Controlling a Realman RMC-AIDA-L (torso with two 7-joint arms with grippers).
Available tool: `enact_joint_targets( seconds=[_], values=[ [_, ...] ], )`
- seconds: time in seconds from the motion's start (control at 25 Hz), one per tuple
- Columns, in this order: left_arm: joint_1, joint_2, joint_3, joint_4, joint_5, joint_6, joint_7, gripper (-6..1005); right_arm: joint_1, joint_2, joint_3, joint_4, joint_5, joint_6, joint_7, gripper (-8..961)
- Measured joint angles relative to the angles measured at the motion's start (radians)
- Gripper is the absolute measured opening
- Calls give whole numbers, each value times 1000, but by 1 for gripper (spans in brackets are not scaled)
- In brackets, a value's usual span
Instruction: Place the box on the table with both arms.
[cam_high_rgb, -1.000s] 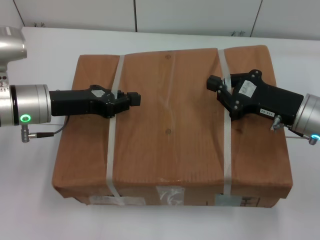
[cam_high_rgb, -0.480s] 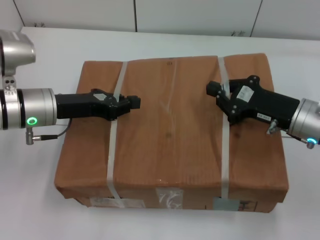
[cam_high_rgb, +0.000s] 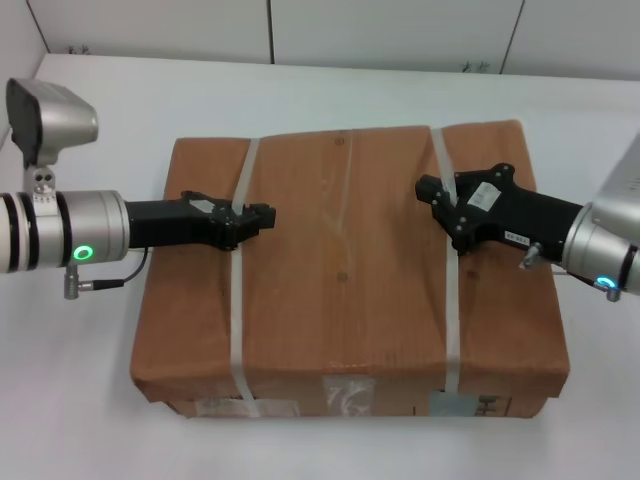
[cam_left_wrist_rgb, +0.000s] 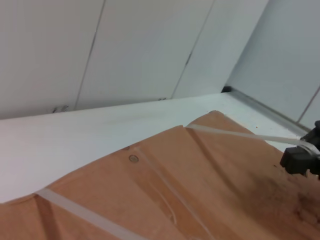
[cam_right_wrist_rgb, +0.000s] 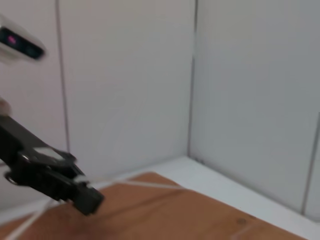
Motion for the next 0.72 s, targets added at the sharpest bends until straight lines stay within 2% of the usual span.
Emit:
enact_joint_targets(
  seconds=[0.08, 0.52, 0.72],
  values=[
    [-1, -6, 0, 1, 3, -24, 1, 87, 18, 0, -1, 24, -1, 73, 2, 39],
    [-11, -54, 0, 9, 38, -186, 22, 86, 50, 0, -3, 73, -2, 187, 10, 60],
    [-20, -60, 0, 17, 57, -225, 32, 86, 68, 0, -4, 114, -9, 267, 27, 74]
  ],
)
